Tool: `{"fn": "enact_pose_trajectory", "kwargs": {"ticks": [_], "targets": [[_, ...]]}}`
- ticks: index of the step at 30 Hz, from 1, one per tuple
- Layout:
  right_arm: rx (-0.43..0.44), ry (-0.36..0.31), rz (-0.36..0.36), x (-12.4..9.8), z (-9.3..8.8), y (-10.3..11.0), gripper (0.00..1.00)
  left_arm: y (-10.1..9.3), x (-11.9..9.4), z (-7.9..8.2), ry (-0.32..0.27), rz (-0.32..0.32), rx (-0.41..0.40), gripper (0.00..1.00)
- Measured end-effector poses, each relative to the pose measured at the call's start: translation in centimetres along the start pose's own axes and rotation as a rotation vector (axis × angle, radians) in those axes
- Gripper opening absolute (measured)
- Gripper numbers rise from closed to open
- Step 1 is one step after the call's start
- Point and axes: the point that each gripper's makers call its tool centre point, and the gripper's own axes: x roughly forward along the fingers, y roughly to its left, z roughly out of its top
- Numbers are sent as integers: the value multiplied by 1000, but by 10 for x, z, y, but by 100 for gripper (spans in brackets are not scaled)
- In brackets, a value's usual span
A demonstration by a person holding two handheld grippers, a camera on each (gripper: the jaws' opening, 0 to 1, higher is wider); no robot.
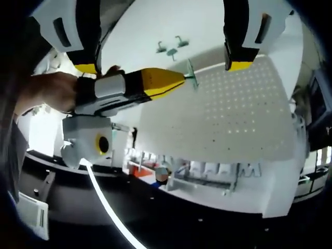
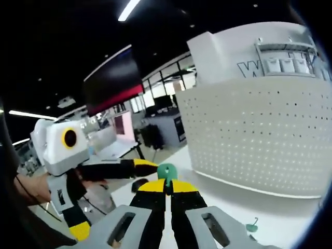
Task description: Insert the hook assembly into the mounting plate slot until the hook locks in place.
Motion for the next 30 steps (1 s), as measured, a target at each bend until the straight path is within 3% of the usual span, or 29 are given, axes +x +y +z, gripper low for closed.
{"fn": "enact_pose_trajectory", "kwargs": {"ticks": [7,14,19,24,30], "targets": [[-35,-17,-35,0,5,-12,0,3,-5,2,-14,6,-37,100],[-56,-60,-135,-7,26,-55,0,3,-8,2,-12,11,-31,100],[-69,-86,-221,-17,34,-83,0,9,-9,-3,18,47,9,100],[-68,-108,-296,-27,37,-107,0,10,-9,-1,3,46,-17,100],[-100,-159,-375,-34,55,-139,0,9,-7,-3,16,50,16,100]]}}
